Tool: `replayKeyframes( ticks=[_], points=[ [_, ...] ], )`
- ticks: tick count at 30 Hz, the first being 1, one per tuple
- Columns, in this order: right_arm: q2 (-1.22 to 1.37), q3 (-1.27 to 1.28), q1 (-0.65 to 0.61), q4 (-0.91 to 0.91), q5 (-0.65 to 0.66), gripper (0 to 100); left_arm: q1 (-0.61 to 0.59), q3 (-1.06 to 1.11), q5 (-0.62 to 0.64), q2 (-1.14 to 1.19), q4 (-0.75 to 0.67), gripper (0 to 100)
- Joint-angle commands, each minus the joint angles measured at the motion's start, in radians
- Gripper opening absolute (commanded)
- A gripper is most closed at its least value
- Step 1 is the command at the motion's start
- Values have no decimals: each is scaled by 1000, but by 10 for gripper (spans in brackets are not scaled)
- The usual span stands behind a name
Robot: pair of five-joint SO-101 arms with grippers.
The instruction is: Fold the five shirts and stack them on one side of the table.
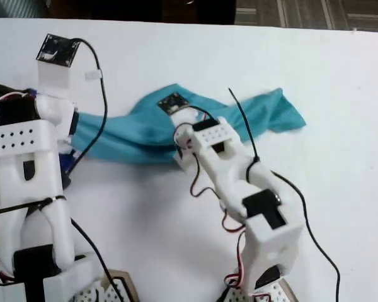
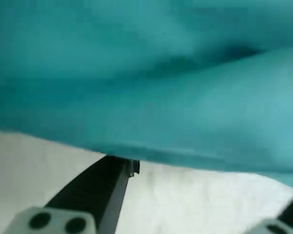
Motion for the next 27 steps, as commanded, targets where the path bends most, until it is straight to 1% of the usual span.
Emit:
replayKeyframes(
  ticks=[1,4,6,7,11,12,13,16,17,19,24,27],
  points=[
    [58,-130,1,38,-2,558,5,-45,11,-6,-21,27],
    [133,-199,2,39,-2,545,5,-45,11,-6,-21,27],
    [173,-255,2,74,0,489,5,-44,11,-6,-20,27],
    [196,-290,2,104,0,430,5,-44,11,-6,-20,27],
    [232,-410,31,177,-2,66,6,-45,11,-9,-20,27],
    [232,-439,50,186,-2,15,6,-45,11,-12,-20,27],
    [232,-466,71,208,0,20,6,-47,11,-14,-20,27],
    [232,-572,134,314,0,80,6,-76,11,-15,0,27],
    [232,-609,156,355,0,75,8,-94,11,-15,11,27],
    [232,-698,199,443,0,17,28,-133,11,-15,40,27],
    [202,-974,288,630,3,22,120,-271,11,-15,153,27],
    [136,-1114,309,734,83,22,166,-374,12,-15,222,27]
  ],
)
